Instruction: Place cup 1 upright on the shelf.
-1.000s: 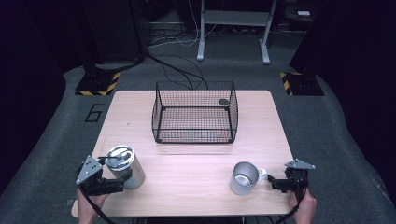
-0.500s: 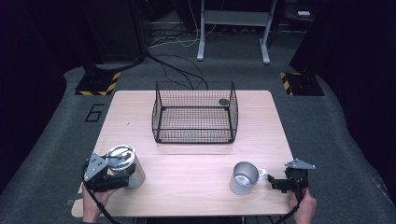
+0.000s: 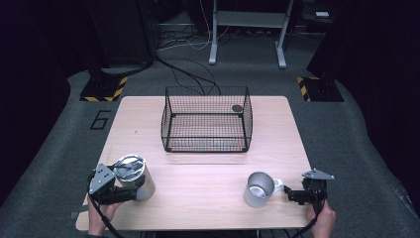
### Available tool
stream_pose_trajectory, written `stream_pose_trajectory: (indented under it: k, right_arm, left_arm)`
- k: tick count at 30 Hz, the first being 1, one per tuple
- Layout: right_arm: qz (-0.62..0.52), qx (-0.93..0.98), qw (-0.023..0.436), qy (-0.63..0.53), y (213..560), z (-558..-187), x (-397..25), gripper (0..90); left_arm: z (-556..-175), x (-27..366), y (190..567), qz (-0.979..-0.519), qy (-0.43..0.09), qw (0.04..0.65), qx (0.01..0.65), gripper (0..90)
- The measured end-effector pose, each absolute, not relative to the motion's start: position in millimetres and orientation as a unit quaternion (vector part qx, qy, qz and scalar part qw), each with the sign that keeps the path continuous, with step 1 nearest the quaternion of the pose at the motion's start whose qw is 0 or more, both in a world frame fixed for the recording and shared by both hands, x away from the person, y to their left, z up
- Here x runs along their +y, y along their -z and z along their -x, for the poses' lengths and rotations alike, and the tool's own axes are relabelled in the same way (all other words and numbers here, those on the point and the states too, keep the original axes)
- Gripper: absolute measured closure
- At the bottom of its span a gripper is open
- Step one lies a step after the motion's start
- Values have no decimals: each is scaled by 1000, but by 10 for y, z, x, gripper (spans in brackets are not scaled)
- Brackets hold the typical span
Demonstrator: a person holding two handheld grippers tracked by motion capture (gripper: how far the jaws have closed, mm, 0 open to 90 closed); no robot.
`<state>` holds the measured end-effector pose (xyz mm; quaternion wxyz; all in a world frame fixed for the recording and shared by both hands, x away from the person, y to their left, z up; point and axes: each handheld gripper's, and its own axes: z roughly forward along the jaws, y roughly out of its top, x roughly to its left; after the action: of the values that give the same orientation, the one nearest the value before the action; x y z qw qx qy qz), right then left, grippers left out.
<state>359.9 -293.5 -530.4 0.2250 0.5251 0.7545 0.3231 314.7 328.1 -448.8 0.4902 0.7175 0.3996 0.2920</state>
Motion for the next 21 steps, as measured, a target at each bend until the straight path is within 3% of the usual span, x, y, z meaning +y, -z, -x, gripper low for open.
stream_pose_trajectory:
  k: [21]
  right_arm:
    - [-526, 754, 225, -323, 5304, -3598, -2932, 0]
  left_arm:
    - [-3153, 3199, 4235, -725, -298, 495, 374, 41]
